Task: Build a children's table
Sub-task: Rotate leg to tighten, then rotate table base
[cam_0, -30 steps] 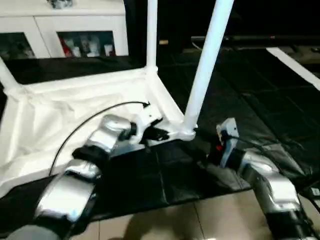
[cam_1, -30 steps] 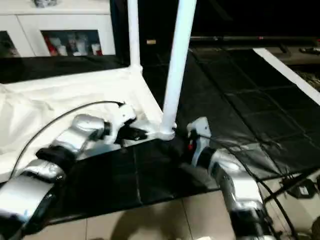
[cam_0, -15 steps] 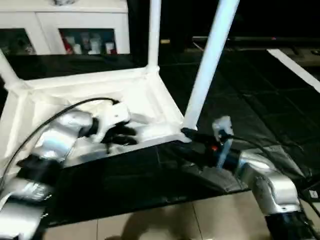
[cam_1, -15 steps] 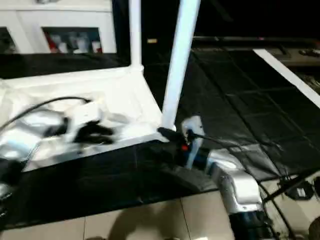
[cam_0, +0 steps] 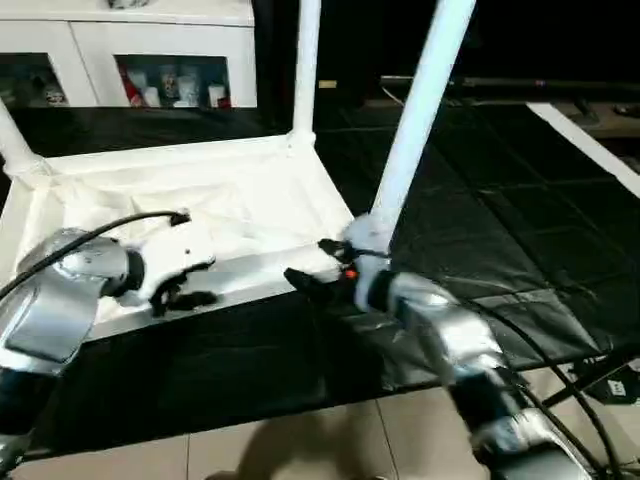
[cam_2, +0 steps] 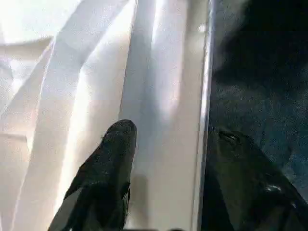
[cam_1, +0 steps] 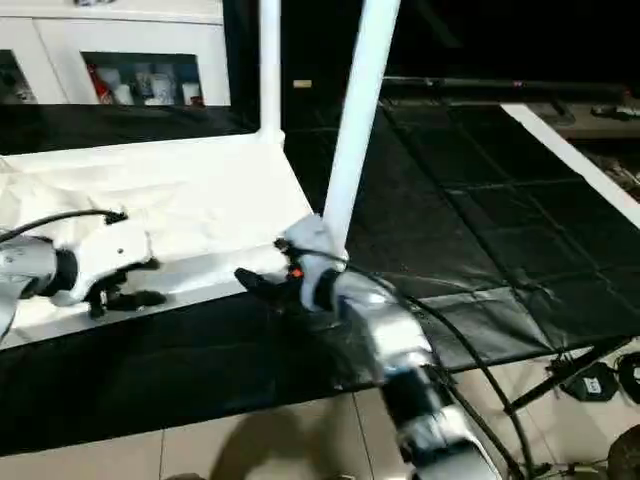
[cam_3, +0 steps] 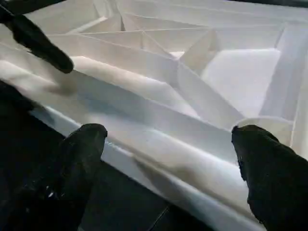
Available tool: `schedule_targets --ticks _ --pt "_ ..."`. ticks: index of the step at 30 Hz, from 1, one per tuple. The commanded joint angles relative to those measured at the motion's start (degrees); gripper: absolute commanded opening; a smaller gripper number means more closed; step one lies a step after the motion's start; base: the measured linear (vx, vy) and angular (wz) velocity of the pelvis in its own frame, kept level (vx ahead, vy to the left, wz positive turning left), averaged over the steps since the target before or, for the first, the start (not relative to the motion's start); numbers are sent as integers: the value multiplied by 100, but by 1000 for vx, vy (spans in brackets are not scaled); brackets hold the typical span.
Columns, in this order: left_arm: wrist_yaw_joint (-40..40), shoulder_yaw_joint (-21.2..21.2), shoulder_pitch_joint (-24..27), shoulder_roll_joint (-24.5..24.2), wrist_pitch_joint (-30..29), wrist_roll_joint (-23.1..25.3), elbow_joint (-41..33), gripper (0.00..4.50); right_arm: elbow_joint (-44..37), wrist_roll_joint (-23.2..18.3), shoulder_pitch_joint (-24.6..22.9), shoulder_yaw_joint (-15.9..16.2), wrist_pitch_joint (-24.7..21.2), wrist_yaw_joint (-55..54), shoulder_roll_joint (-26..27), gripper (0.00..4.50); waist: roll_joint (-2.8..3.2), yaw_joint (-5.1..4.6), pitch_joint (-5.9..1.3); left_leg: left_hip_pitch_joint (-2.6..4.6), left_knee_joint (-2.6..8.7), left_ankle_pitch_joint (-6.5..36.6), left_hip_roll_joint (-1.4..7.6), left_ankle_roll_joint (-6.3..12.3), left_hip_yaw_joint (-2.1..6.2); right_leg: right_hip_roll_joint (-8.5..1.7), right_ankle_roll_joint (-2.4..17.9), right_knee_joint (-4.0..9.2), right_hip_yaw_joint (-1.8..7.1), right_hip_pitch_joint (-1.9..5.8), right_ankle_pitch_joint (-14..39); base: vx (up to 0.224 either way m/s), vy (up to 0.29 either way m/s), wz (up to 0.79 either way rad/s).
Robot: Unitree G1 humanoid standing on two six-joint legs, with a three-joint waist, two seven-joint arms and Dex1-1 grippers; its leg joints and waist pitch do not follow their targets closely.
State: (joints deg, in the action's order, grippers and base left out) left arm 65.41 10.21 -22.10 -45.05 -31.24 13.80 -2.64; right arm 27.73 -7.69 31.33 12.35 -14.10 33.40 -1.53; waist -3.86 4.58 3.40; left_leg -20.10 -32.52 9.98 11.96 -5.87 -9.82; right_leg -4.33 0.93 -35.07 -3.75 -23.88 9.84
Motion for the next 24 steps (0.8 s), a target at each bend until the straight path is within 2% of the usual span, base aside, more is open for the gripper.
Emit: schedule_targets --ticks 1,2,3,4,5,6,7,8,9,10,11,12,16,17,18,19,21,22,24 --pt "-112 223 125 -129 -79 199 -97 271 497 140 303 -120 356 -517 124 450 151 -49 -368 25 387 1191 87 -255 2 -304 1004 346 285 288 1212 0 0 0" --pt "-204 330 225 -194 5 356 -23 271 844 293 476 -110 623 -905 212 450 170 -69 -380 21 377 1109 95 -276 4 -313 1048 318 287 278 1057 0 0 0" --pt "-242 361 266 -210 45 409 13 271 977 359 537 -90 738 -1025 239 450 161 -95 -375 13 376 1104 82 -282 -3 -295 1057 320 285 280 1029 0 0 0" --pt "-299 394 340 -213 41 465 37 271 1302 588 661 -35 1073 -1307 281 450 184 -107 -397 20 360 1035 84 -290 -3 -302 1100 292 286 295 859 0 0 0" --pt "-312 405 383 -208 19 474 25 271 1480 784 735 45 1236 -1536 277 450 171 -133 -386 18 357 1023 74 -279 -14 -278 1130 297 284 296 768 0 0 0" --pt "-335 404 432 -195 2 474 4 271 1669 990 815 155 1415 -1751 259 450 191 -113 -386 47 348 991 78 -276 -26 -272 1167 289 283 274 653 0 0 0" --pt "-340 403 440 -194 0 473 -1 271 1705 1020 830 169 1449 -1780 257 450 191 -113 -386 47 348 991 78 -276 -26 -272 1167 289 283 274 653 0 0 0" --pt "-524 419 472 -176 44 580 61 271 2008 1247 964 251 1625 -2190 242 450 148 -121 -381 32 353 1095 73 -282 -25 -268 1152 292 281 297 747 0 0 0" --pt "-629 410 477 -150 49 619 96 271 2158 1325 1029 262 1712 -2363 238 450 162 -125 -372 28 352 1207 70 -301 -22 -268 1112 298 286 291 886 0 0 0" --pt "-690 404 472 -132 47 639 114 271 2243 1348 1063 254 1762 -2430 238 450 166 -124 -372 25 350 1252 74 -315 -18 -280 1088 299 289 289 954 0 0 0" --pt "-725 400 467 -122 47 650 126 271 2281 1356 1079 248 1781 -2461 237 450 140 -124 -364 34 353 1330 77 -303 -22 -272 1050 319 288 282 1048 0 0 0" --pt "-805 403 448 -111 79 690 169 271 2358 1388 1114 242 1797 -2568 227 450 156 -116 -365 37 352 1402 75 -299 -11 -279 997 318 292 281 1154 0 0 0" --pt "-1099 391 377 -60 159 742 242 271 2973 1540 1382 118 1960 -3337 155 450 156 -131 -359 39 343 1593 73 -355 -1 -274 923 321 290 241 1377 0 0 0" --pt "-1177 353 318 -4 193 708 245 271 3323 1509 1526 -65 2071 -3678 114 450 155 -127 -358 36 339 1632 71 -354 -1 -269 900 325 291 244 1403 0 0 0" --pt "-1191 333 293 25 213 672 242 271 3440 1480 1575 -140 2109 -3784 89 450 173 -120 -359 56 324 1770 71 -381 -2 -274 885 331 292 208 1500 0 0 0" --pt "-1245 289 228 99 255 614 260 271 3548 1377 1624 -279 2099 -3859 20 450 176 -116 -358 54 322 1788 68 -378 0 -265 877 330 291 210 1490 0 0 0" --pt "-1284 271 186 142 276 585 278 271 3625 1329 1656 -356 2100 -3915 -27 450 171 -92 -370 49 309 1749 68 -353 -6 -256 882 314 291 212 1341 0 0 0" --pt "-1350 276 131 181 311 582 335 271 3727 1317 1688 -411 2142 -3952 -122 450 196 -84 -380 23 306 1667 66 -356 2 -256 897 282 285 233 1188 0 0 0" --pt "-1407 295 91 209 357 591 407 271 3786 1320 1698 -441 2175 -3969 -237 450 183 -63 -391 24 285 1566 56 -332 -12 -241 928 266 279 231 992 0 0 0"
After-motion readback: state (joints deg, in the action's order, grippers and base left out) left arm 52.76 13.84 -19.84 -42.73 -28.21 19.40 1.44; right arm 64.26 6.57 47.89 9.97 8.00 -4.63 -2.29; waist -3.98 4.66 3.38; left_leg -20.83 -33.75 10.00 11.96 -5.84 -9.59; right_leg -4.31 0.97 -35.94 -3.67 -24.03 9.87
